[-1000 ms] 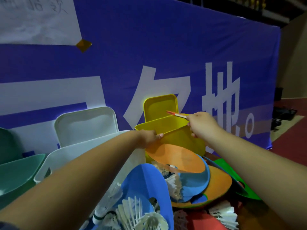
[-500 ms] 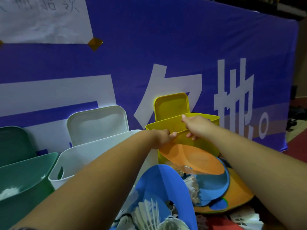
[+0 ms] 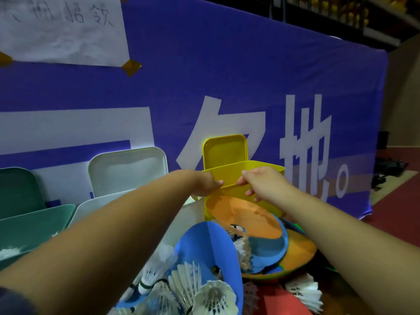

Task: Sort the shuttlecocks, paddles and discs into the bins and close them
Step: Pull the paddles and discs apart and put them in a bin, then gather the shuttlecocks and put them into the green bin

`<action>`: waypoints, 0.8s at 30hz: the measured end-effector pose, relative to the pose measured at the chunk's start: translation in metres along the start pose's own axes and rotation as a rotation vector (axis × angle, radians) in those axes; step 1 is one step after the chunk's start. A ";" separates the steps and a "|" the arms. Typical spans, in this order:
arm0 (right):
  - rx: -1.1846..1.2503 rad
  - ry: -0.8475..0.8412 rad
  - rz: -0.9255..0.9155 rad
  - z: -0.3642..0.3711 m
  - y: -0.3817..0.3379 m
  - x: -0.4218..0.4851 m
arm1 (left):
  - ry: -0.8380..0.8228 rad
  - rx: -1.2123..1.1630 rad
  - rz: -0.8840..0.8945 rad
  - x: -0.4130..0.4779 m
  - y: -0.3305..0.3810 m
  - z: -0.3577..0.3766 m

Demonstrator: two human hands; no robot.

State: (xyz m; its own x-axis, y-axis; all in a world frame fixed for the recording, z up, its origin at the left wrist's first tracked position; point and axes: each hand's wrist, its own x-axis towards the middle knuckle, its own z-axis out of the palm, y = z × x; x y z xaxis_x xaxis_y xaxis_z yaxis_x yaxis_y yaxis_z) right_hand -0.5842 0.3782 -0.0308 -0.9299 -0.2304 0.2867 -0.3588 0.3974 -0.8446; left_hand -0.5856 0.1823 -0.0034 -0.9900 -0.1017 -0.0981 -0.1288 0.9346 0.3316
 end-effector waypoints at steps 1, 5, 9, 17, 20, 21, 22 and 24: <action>0.003 -0.007 -0.013 -0.003 -0.003 -0.008 | 0.017 0.003 0.027 -0.013 0.001 -0.005; 0.058 -0.034 -0.038 -0.010 -0.019 -0.041 | 0.147 0.125 0.114 -0.078 -0.003 -0.019; 0.120 -0.046 -0.054 -0.008 -0.035 -0.075 | 0.238 0.197 0.142 -0.148 -0.019 -0.021; -0.042 -0.058 -0.224 0.015 -0.060 -0.156 | 0.249 0.178 0.159 -0.282 -0.049 0.000; -0.129 0.005 -0.315 0.025 -0.063 -0.186 | 0.263 0.123 0.166 -0.315 -0.064 0.015; -0.153 0.019 -0.343 0.028 -0.064 -0.196 | 0.272 0.097 0.172 -0.324 -0.071 0.021; -0.171 0.032 -0.373 0.032 -0.065 -0.205 | 0.279 0.074 0.183 -0.333 -0.077 0.027; -0.186 0.064 -0.440 0.043 -0.065 -0.224 | 0.284 0.025 0.201 -0.349 -0.091 0.041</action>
State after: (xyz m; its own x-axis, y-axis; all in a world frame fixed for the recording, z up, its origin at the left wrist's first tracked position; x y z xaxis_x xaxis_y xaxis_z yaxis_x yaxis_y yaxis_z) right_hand -0.3486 0.3660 -0.0592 -0.6876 -0.3597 0.6307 -0.7223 0.4281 -0.5432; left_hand -0.2263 0.1469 -0.0375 -0.9724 -0.0022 0.2334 0.0684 0.9532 0.2944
